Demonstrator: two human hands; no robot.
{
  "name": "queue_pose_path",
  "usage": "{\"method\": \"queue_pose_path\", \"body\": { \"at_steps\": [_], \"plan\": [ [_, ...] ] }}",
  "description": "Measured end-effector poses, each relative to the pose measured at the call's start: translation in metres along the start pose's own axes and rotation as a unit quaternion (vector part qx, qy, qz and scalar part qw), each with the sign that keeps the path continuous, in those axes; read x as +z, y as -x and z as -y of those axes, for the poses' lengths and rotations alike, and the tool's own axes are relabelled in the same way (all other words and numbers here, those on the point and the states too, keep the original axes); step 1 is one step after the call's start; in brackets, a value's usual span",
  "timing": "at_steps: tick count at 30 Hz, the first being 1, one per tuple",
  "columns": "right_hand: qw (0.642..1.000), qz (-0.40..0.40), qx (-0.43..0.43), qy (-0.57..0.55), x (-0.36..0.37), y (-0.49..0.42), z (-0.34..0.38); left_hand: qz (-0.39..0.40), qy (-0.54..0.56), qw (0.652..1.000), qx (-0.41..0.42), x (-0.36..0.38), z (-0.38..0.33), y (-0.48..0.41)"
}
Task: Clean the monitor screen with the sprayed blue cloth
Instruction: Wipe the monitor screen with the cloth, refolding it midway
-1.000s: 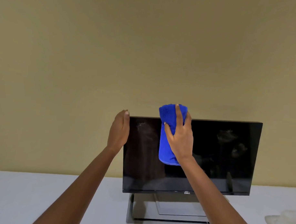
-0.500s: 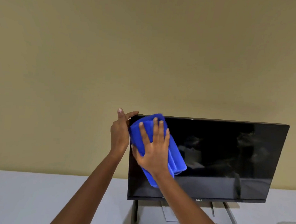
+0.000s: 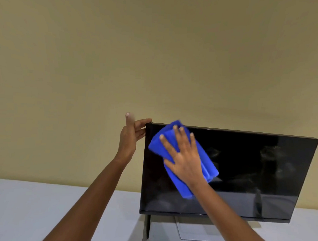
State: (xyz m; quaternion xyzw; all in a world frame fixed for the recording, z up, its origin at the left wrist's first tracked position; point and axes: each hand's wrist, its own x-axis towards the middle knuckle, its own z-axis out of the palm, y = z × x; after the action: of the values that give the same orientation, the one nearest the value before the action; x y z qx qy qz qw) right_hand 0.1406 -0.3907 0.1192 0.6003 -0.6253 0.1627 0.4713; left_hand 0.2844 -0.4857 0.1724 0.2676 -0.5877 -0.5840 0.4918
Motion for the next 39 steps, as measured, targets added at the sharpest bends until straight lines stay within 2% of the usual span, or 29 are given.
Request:
{"method": "queue_pose_path", "body": {
  "at_steps": [3,7,13,16,19,21,24,26,29,34,37,39],
  "plan": [
    [0.994,-0.021,0.096,-0.039,-0.009,-0.041,-0.009,0.008,0.028,0.999,-0.019,-0.001,0.002,0.003],
    [0.994,-0.003,0.077,-0.077,-0.002,-0.051,0.018,0.022,0.077,0.995,-0.052,-0.005,-0.001,0.001],
    [0.997,0.006,-0.028,-0.068,0.020,-0.011,0.046,0.046,0.075,0.994,-0.065,-0.010,0.002,-0.002],
    [0.991,0.069,-0.103,-0.039,0.030,0.030,0.058,0.045,0.070,0.995,-0.059,-0.009,0.004,-0.006],
    [0.970,0.148,-0.192,-0.002,0.036,0.069,0.065,0.028,0.050,0.997,-0.041,-0.008,0.006,-0.006],
    [0.951,0.171,-0.256,0.016,0.037,0.088,0.061,0.017,0.036,0.999,-0.028,-0.007,0.009,-0.003],
    [0.926,0.172,-0.332,0.047,0.035,0.100,0.048,0.017,0.029,0.999,-0.019,-0.006,0.011,0.003],
    [0.925,0.153,-0.342,0.053,0.030,0.095,0.037,0.024,0.031,0.999,-0.016,-0.006,0.011,0.005],
    [0.950,0.106,-0.289,0.049,0.019,0.072,0.015,0.036,0.042,0.998,-0.032,-0.006,0.009,0.007],
    [0.992,0.027,-0.113,0.045,-0.002,0.003,-0.032,0.018,0.073,0.994,-0.079,-0.009,0.021,0.016],
    [1.000,0.011,0.019,0.020,-0.009,-0.032,-0.044,0.004,0.078,0.992,-0.102,-0.010,0.035,0.026],
    [0.998,-0.003,0.064,-0.016,-0.008,-0.037,-0.034,-0.011,0.093,0.989,-0.113,-0.009,0.041,0.031]
  ]
}}
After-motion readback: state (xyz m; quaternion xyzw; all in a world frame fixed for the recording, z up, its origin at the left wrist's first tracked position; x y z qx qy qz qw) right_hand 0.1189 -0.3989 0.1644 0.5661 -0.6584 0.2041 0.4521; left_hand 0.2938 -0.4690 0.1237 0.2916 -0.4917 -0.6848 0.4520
